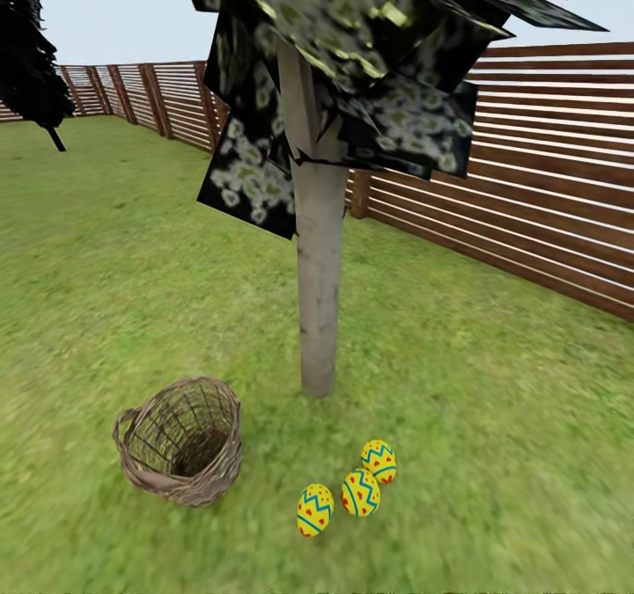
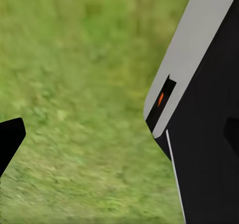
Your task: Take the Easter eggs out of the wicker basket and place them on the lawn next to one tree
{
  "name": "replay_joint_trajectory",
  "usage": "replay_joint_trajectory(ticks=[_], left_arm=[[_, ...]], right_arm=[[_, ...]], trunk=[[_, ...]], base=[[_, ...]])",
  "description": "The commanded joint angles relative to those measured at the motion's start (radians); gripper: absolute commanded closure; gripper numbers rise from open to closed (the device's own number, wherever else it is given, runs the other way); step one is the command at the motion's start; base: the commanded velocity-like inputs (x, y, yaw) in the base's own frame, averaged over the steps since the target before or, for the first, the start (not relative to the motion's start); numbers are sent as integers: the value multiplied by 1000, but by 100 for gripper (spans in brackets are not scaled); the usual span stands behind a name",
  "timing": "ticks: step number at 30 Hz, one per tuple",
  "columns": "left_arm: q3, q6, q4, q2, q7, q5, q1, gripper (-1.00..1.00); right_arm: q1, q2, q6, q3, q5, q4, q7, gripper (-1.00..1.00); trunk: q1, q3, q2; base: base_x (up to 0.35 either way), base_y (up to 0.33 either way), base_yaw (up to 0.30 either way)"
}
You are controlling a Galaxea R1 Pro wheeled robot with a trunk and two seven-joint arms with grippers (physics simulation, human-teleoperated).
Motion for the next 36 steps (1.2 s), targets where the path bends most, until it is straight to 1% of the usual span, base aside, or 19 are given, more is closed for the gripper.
replay_joint_trajectory(ticks=[1,12,15,21,26,36], left_arm=[[3,7,-3,0,3,5,0,-100],[3,7,-3,0,2,5,0,-100],[3,7,-3,0,3,5,0,-100],[3,7,-3,0,2,5,0,-100],[3,7,-3,0,3,5,0,-100],[3,7,-3,0,3,5,0,-100]], right_arm=[[-1,1,-6,8,-10,3,0,-100],[-1,1,-6,8,-9,2,0,-100],[-1,0,-7,8,-8,3,0,-100],[-1,-8,-8,10,-3,5,0,-100],[0,-1,-7,11,-7,6,1,-100],[5,-2,-16,10,-8,5,6,-100]], trunk=[[0,-2,0],[0,-20,0],[0,-21,0],[0,-22,0],[0,-22,0],[0,-14,0]], base=[[0,0,0],[0,0,0],[0,0,0],[0,0,0],[0,0,-2],[0,0,-141]])
